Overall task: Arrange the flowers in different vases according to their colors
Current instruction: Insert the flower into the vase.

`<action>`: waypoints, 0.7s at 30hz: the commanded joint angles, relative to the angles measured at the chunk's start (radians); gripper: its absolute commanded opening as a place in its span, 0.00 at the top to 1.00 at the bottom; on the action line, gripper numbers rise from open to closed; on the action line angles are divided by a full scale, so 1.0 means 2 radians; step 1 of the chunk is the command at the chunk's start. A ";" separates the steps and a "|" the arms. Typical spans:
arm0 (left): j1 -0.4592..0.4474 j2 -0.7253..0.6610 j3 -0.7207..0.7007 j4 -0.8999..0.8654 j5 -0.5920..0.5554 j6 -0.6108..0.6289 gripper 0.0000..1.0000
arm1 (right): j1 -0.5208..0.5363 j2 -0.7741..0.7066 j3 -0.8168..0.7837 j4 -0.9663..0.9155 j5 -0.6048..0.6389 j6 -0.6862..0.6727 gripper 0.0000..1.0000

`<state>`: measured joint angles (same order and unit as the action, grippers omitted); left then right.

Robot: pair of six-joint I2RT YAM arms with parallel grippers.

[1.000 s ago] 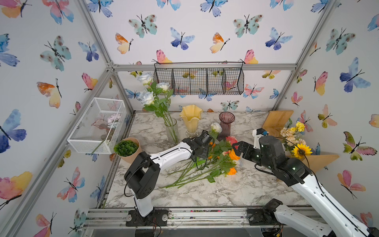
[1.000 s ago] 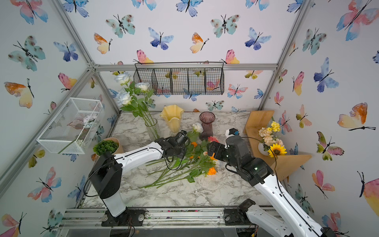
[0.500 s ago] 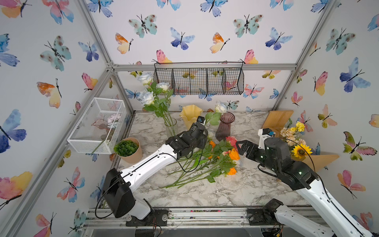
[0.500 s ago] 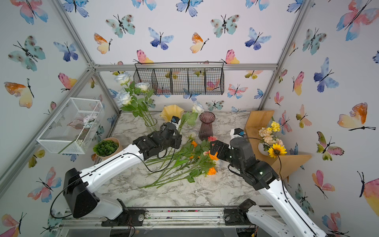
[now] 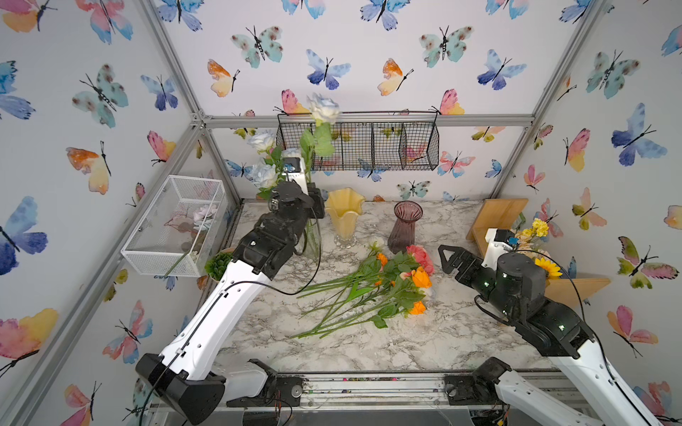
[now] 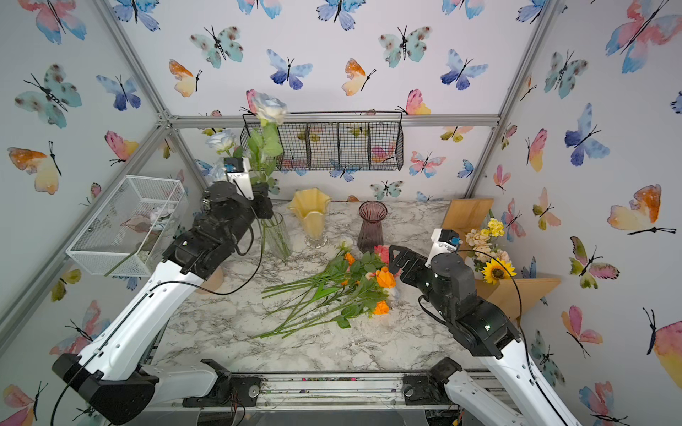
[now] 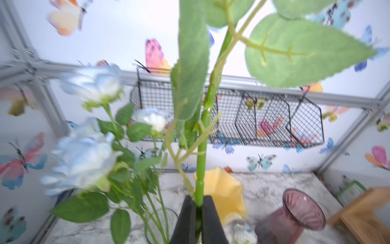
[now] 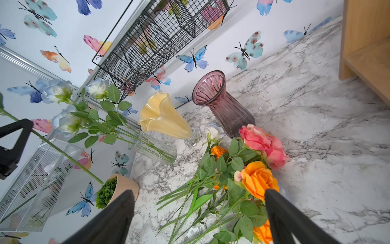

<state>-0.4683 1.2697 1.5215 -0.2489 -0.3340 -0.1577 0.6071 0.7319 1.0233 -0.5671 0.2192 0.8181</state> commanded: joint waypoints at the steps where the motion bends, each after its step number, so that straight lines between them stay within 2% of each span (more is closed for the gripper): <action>1: 0.018 0.011 0.034 0.045 0.010 0.027 1.00 | -0.003 -0.008 -0.014 0.027 0.022 -0.009 0.02; 12: 0.084 0.075 0.067 0.111 0.022 0.013 1.00 | -0.003 -0.063 -0.071 0.088 0.055 -0.007 0.01; 16: 0.090 0.110 0.082 0.132 0.044 0.013 1.00 | -0.002 -0.056 -0.070 0.084 0.058 -0.014 0.02; 21: 0.104 0.129 0.079 0.155 0.091 -0.024 1.00 | -0.003 -0.050 -0.076 0.089 0.055 -0.016 0.02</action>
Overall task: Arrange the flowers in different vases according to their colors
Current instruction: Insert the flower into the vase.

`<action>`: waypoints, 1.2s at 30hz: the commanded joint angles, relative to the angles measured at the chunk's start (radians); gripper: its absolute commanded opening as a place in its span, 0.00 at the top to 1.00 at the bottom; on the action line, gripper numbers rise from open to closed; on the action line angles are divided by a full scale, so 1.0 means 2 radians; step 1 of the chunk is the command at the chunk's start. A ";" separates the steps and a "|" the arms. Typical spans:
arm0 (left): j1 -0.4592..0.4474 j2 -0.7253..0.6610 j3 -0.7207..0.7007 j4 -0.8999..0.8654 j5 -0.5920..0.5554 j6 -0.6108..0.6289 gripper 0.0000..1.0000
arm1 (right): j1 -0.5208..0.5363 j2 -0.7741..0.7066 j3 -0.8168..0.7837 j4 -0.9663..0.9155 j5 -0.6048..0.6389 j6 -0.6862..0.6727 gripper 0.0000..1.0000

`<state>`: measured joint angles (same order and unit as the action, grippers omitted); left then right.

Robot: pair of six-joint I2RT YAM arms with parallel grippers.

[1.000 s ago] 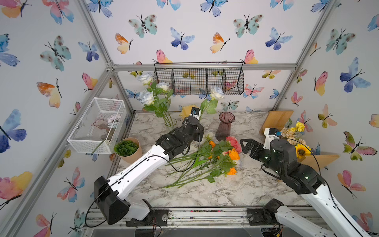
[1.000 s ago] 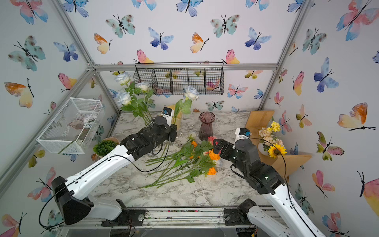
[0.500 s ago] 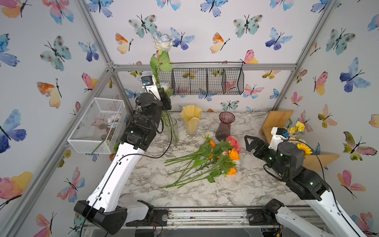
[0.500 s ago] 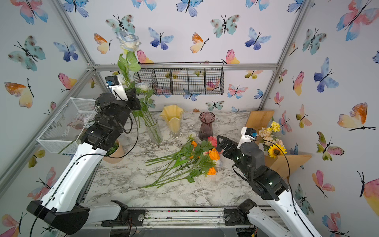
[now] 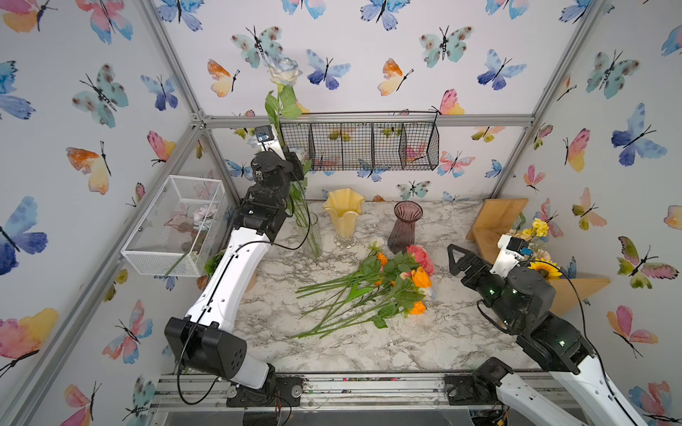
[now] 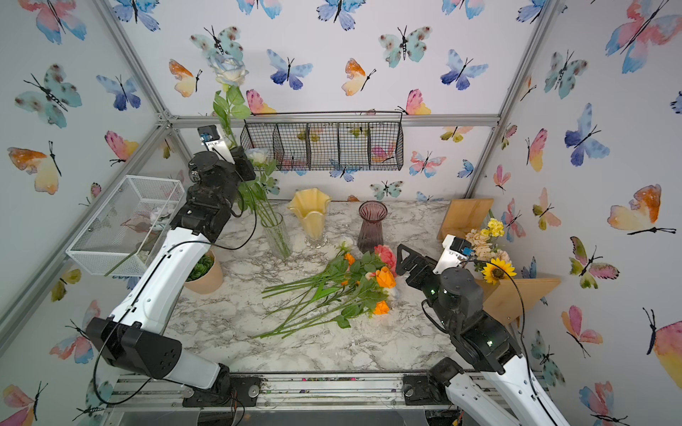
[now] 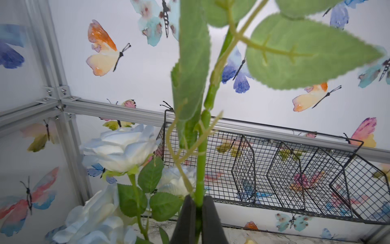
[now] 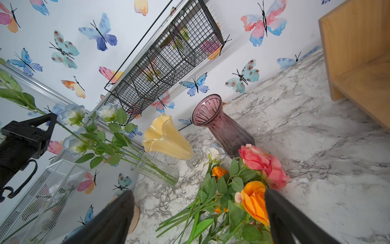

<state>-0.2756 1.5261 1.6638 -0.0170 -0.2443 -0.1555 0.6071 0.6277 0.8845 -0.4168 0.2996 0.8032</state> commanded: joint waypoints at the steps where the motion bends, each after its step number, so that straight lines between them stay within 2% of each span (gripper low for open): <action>1: 0.008 0.005 0.008 0.038 0.050 -0.029 1.00 | -0.003 0.003 -0.010 0.016 0.015 -0.009 0.02; 7: 0.013 0.012 -0.034 0.082 0.057 -0.046 1.00 | -0.003 0.009 -0.024 0.032 0.010 -0.009 0.02; 11: 0.023 0.014 -0.076 0.133 0.090 -0.064 1.00 | -0.002 0.014 -0.027 0.036 0.010 -0.011 0.02; 17: 0.030 0.017 -0.117 0.178 0.081 -0.073 1.00 | -0.003 0.010 -0.034 0.037 0.014 -0.013 0.01; 32: 0.031 -0.008 -0.190 0.183 0.091 -0.082 1.00 | -0.003 0.007 -0.035 0.042 0.014 -0.014 0.02; 33: 0.031 -0.009 -0.189 0.175 0.092 -0.087 0.96 | -0.003 0.006 -0.033 0.042 0.014 -0.014 0.02; 34: 0.031 -0.010 -0.189 0.170 0.098 -0.089 0.84 | -0.003 0.006 -0.031 0.041 0.014 -0.014 0.02; 36: 0.031 -0.017 -0.193 0.171 0.114 -0.096 0.49 | -0.003 0.006 -0.027 0.036 0.014 -0.013 0.02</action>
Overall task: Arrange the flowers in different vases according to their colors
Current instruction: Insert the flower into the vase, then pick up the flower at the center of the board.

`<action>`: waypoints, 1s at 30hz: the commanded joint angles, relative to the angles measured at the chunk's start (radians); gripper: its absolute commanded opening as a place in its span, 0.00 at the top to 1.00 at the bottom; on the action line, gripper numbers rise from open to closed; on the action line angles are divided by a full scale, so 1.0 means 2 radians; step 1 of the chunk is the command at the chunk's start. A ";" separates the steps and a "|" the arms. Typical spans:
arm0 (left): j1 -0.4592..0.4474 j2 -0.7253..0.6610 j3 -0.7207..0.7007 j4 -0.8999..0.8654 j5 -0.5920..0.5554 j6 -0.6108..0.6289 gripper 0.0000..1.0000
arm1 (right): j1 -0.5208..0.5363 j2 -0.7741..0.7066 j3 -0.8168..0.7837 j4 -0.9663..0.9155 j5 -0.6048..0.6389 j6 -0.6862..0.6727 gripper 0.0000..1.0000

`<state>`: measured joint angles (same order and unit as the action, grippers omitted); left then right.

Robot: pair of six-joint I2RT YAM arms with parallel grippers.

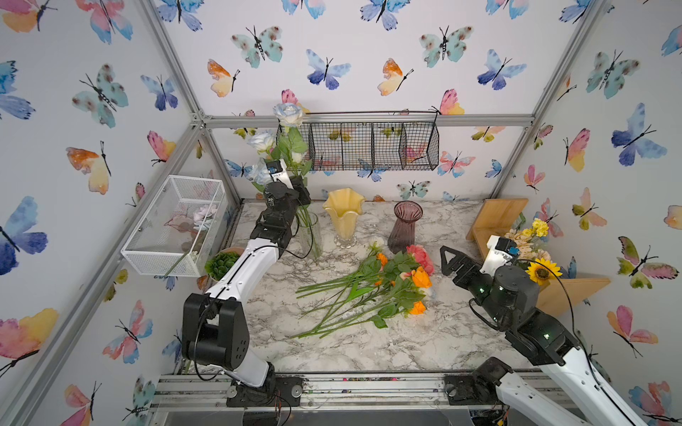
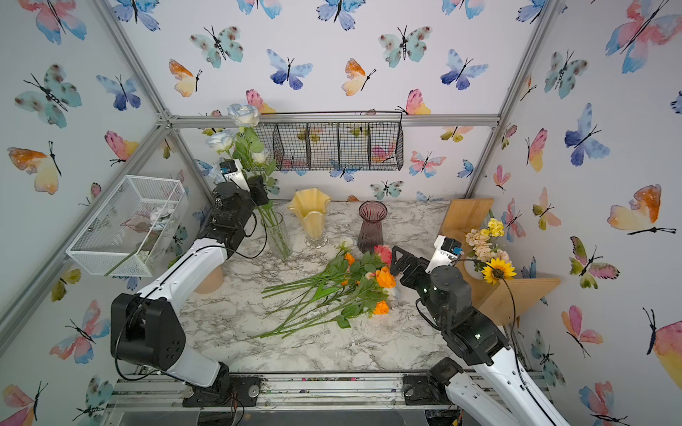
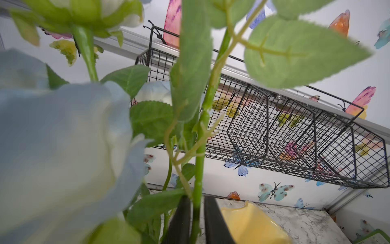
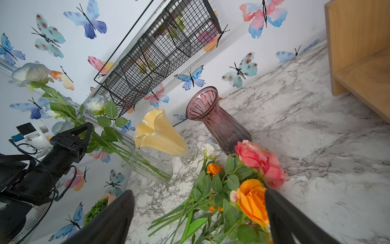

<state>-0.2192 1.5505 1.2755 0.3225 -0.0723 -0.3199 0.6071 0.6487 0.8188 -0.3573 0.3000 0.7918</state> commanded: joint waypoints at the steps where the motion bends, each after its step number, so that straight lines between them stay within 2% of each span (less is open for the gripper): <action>1: 0.003 -0.032 0.002 0.000 0.034 -0.015 0.37 | -0.003 -0.006 0.007 0.003 0.013 -0.007 0.02; 3: 0.003 -0.038 0.004 -0.001 0.041 -0.022 0.14 | -0.003 -0.009 0.009 0.002 0.013 -0.006 0.01; 5: 0.002 -0.048 0.000 0.001 0.042 -0.031 0.01 | -0.003 -0.014 0.010 0.001 0.013 -0.005 0.01; 9: 0.002 -0.079 -0.034 0.033 0.046 -0.059 0.01 | -0.003 -0.019 0.018 -0.005 0.011 -0.004 0.01; 14: 0.002 -0.115 -0.055 0.032 0.049 -0.086 0.01 | -0.003 -0.022 0.033 -0.018 0.007 -0.005 0.02; 17: 0.002 -0.135 -0.057 0.009 0.051 -0.111 0.01 | -0.002 -0.024 0.038 -0.024 0.001 -0.003 0.02; 22: -0.004 -0.166 -0.054 -0.071 0.095 -0.121 0.01 | -0.002 -0.003 0.055 -0.063 -0.025 0.002 0.02; 26: -0.045 -0.209 -0.086 -0.140 0.082 -0.092 0.01 | -0.003 0.024 0.064 -0.096 -0.065 0.003 0.02; 30: -0.112 -0.253 -0.132 -0.193 0.040 -0.073 0.01 | -0.003 0.046 0.064 -0.117 -0.086 0.009 0.01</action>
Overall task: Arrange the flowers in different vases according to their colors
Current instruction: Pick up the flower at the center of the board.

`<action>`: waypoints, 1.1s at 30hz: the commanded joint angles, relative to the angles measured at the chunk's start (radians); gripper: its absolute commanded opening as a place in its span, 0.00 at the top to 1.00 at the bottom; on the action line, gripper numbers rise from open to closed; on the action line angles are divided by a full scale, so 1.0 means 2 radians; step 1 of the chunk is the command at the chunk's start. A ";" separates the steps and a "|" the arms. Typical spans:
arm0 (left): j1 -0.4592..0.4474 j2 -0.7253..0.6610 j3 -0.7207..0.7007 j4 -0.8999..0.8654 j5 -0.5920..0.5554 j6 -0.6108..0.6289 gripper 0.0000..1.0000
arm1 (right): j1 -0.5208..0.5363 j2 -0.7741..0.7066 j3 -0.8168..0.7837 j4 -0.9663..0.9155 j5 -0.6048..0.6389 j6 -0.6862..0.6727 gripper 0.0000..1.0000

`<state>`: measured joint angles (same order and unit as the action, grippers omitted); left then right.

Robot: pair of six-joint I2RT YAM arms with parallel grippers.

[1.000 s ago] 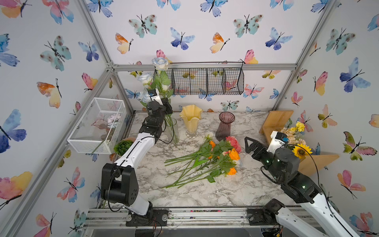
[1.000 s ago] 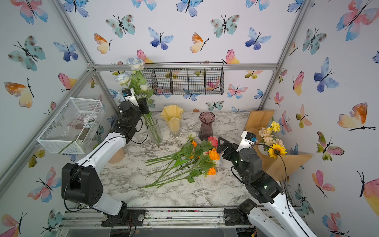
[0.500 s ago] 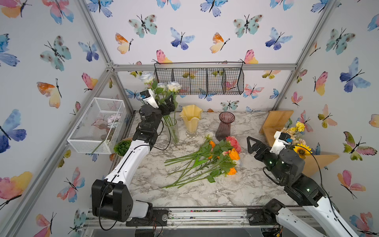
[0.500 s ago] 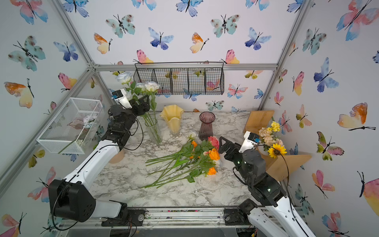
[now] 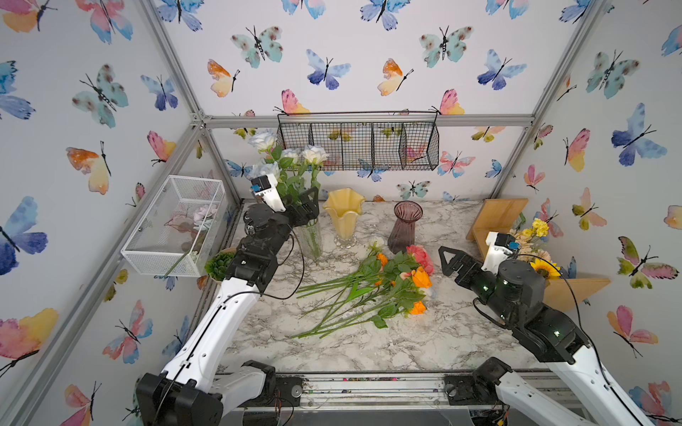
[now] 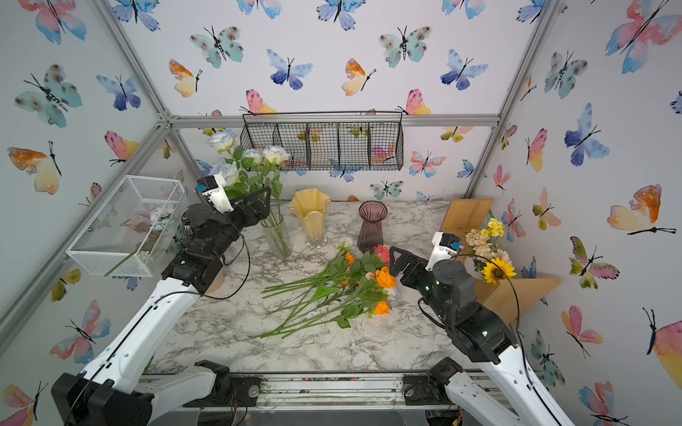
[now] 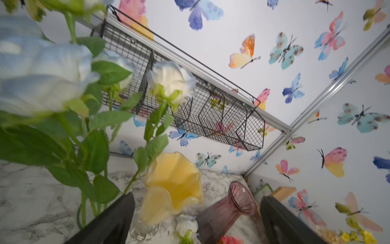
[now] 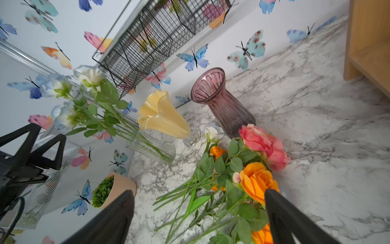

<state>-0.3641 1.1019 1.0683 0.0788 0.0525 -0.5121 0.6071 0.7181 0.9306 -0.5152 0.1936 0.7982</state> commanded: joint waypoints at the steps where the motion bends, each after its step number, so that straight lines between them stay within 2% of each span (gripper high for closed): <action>1: -0.057 -0.038 -0.039 -0.081 -0.034 0.024 0.01 | -0.003 0.016 0.009 -0.042 -0.036 0.006 0.02; 7: -0.121 -0.068 -0.102 -0.131 -0.051 0.013 0.01 | -0.003 0.063 0.006 -0.063 -0.086 0.009 0.02; 13: -0.122 0.020 -0.109 -0.158 -0.006 0.024 0.02 | -0.003 0.118 0.002 -0.075 -0.125 0.017 0.02; 22: -0.121 0.204 -0.058 -0.199 0.048 0.063 0.39 | -0.003 0.130 -0.006 -0.069 -0.121 0.018 0.02; 33: -0.121 0.291 -0.006 -0.207 0.041 0.081 0.61 | -0.003 0.150 0.000 -0.066 -0.114 0.014 0.01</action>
<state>-0.6060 1.6493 1.0241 -0.3122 0.1001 -0.3771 0.6071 1.0050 0.9283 -0.6426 -0.0307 0.8280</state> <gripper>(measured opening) 0.402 0.984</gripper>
